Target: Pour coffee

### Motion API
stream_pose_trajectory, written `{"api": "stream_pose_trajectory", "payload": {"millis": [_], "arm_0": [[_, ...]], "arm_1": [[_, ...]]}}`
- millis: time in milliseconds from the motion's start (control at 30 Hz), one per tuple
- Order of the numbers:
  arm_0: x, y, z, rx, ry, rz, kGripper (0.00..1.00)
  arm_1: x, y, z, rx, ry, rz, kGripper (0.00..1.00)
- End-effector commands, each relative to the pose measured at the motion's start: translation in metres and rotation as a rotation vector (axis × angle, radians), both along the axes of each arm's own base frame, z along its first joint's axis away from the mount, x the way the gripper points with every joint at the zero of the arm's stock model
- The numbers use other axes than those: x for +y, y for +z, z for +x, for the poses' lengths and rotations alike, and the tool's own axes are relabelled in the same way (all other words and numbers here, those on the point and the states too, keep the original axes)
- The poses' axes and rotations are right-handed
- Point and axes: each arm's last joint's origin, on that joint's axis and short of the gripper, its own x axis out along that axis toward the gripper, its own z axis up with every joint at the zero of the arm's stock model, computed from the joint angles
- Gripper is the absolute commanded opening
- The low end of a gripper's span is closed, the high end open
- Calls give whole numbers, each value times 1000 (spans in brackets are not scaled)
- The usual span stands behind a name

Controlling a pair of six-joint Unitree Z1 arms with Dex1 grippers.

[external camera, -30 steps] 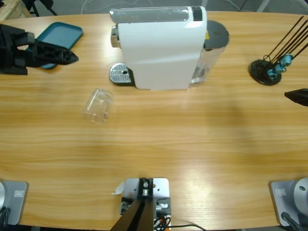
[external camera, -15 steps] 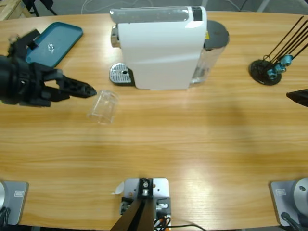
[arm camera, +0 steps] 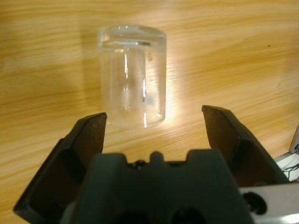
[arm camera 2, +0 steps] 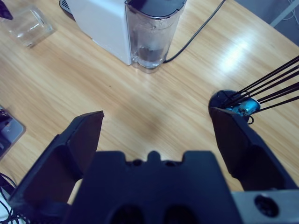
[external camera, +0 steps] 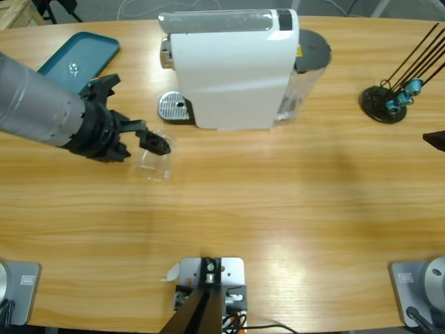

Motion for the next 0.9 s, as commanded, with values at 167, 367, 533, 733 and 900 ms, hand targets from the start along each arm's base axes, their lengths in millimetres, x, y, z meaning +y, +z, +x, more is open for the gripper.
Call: {"api": "stream_pose_trajectory", "payload": {"millis": [167, 367, 533, 733, 900], "arm_0": [[-11, -18, 7, 36, 0, 136, 881], [-10, -11, 8, 17, -3, 148, 881], [-16, -17, 12, 24, -12, 158, 881], [-22, -35, 16, 64, -16, 199, 881], [-27, -46, 12, 95, -34, 222, 881]], "arm_1": [[-5, -7, -9, -11, 2, 15, 987], [-5, -7, -9, -14, 3, 16, 987], [-6, -7, -11, -17, 3, 17, 987], [-7, -8, -12, -19, 2, 18, 987], [-7, -8, -12, -19, 2, 17, 987]]}}
